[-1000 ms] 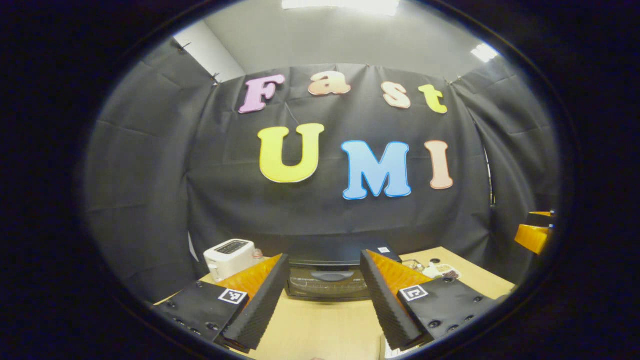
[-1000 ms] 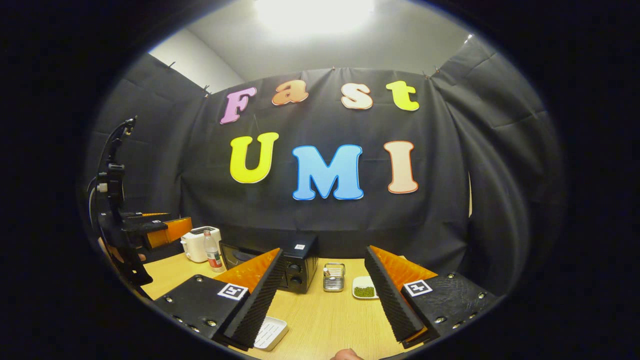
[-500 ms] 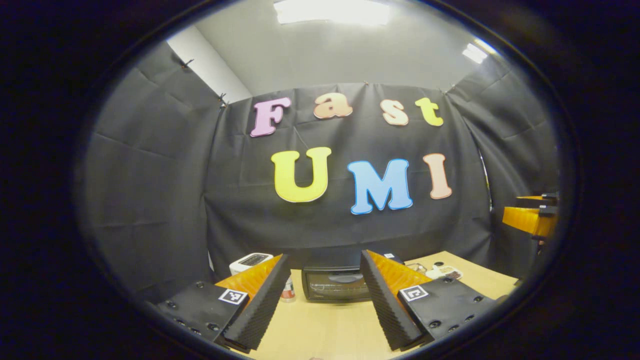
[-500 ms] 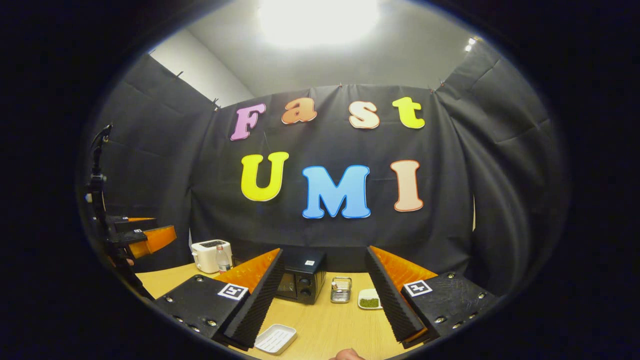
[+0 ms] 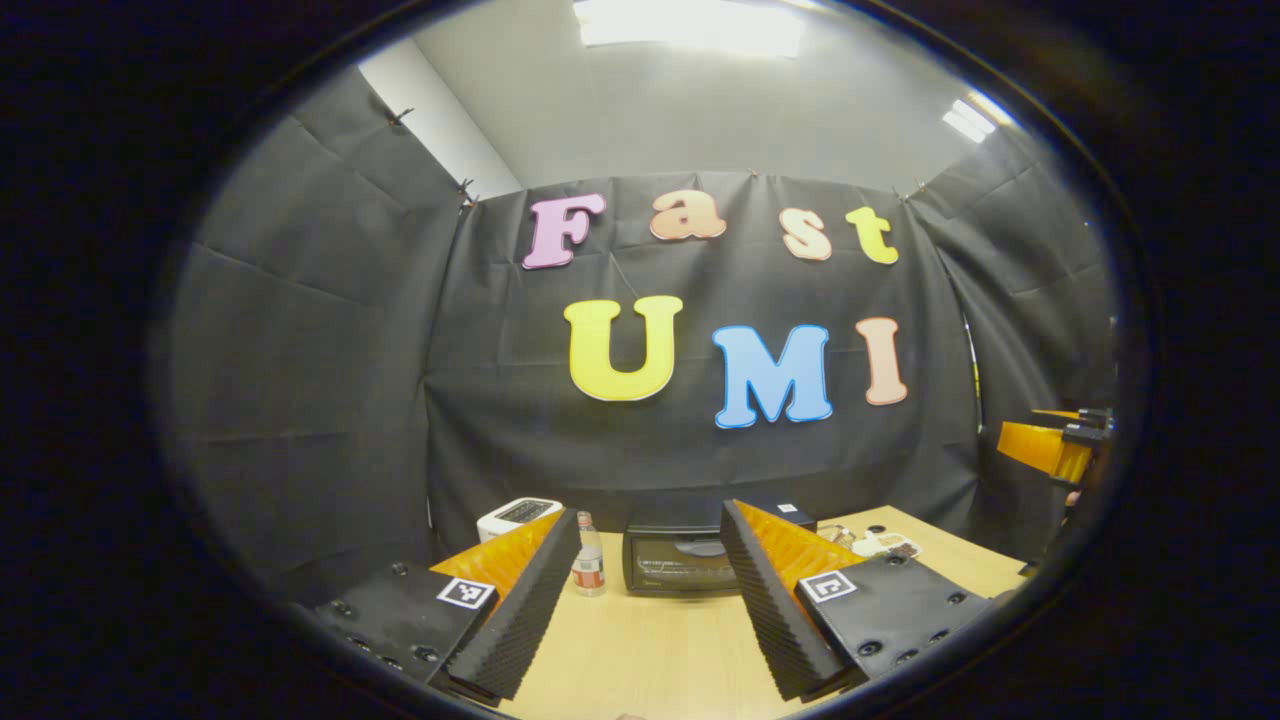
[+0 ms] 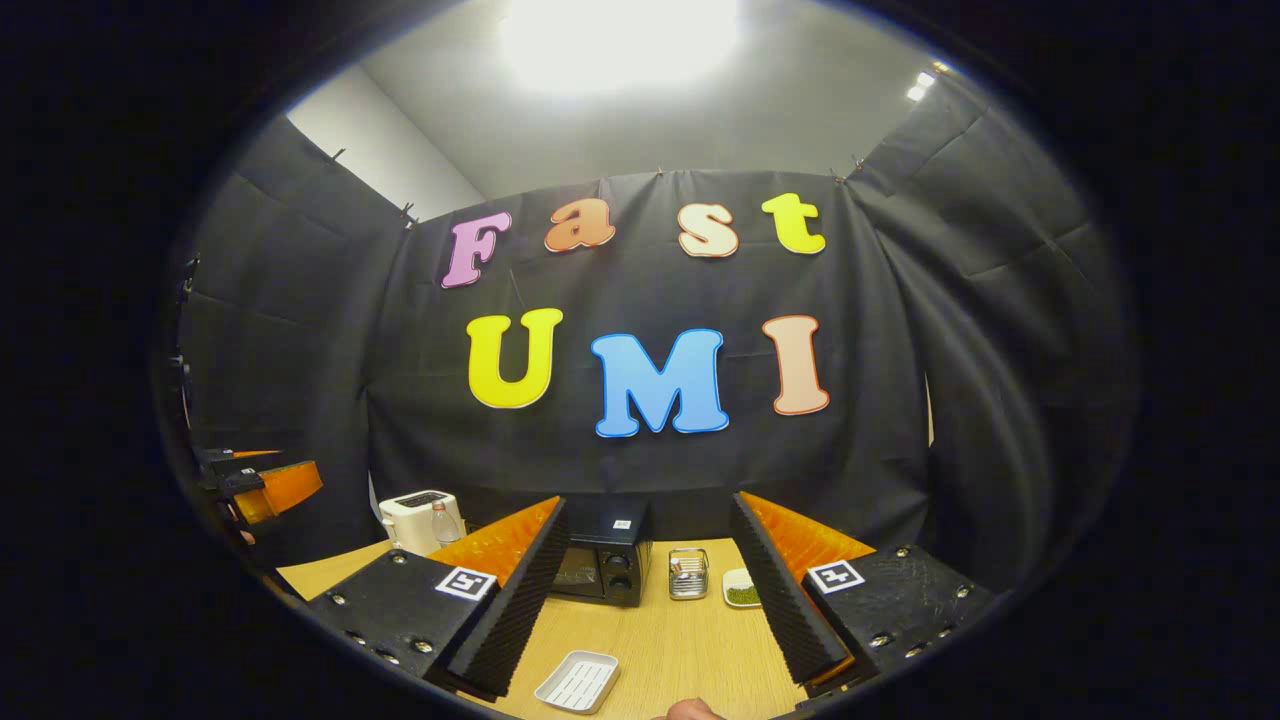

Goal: Open the electric oven with the left hand, put the food in, and close the electric oven.

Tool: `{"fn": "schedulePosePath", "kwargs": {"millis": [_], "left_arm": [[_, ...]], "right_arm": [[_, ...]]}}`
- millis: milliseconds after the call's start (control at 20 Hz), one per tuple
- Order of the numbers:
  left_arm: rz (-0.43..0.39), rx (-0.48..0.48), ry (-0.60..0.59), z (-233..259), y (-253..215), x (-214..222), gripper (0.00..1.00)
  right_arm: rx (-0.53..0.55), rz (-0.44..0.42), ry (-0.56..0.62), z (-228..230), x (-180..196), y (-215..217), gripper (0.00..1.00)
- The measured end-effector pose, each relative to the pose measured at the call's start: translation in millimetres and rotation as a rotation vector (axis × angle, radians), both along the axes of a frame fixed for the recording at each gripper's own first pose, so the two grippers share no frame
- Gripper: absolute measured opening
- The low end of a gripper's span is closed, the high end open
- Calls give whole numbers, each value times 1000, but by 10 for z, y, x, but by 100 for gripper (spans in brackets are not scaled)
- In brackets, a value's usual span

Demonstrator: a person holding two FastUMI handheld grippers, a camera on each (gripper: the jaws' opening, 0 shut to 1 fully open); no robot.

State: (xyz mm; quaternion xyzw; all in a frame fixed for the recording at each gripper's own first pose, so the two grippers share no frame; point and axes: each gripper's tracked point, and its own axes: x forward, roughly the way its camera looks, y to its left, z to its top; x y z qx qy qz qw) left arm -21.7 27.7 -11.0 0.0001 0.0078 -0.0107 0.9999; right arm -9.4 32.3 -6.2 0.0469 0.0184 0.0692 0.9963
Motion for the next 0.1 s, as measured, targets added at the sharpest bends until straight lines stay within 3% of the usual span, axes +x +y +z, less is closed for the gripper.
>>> {"fn": "schedulePosePath", "kwargs": {"millis": [100], "left_arm": [[1,1,-3,4,49,-19,99]], "right_arm": [[1,-7,-10,24,-23,12,98]]}}
